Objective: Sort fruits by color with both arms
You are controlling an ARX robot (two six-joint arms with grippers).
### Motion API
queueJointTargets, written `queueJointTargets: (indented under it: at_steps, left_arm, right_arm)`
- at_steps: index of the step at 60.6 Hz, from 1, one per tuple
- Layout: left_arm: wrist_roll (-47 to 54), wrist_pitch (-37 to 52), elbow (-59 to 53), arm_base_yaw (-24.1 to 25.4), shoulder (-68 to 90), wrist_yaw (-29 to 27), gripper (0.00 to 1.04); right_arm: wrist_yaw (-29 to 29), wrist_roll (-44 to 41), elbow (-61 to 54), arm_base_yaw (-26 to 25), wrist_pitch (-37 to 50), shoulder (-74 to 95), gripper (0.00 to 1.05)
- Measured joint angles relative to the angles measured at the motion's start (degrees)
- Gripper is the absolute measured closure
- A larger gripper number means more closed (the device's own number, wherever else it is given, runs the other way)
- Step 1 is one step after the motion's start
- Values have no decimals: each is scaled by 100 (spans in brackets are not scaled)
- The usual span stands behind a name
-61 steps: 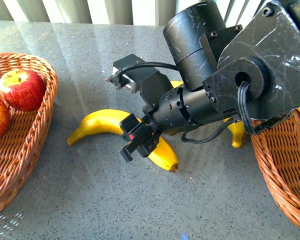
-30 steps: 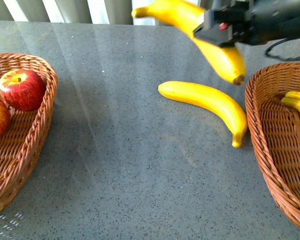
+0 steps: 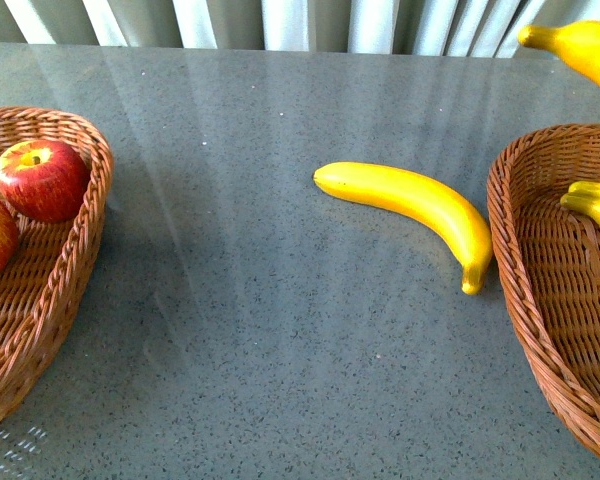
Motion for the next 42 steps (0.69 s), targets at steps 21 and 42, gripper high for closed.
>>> queueJointTargets:
  at_steps: [21, 42]
  left_arm:
    - [0, 2, 0, 0, 0, 0, 9]
    - [0, 2, 0, 0, 0, 0, 9]
  right_arm:
    - [186, -103, -426, -17, -37, 81, 45]
    - [-42, -1530, -411, 52, 179, -15, 9]
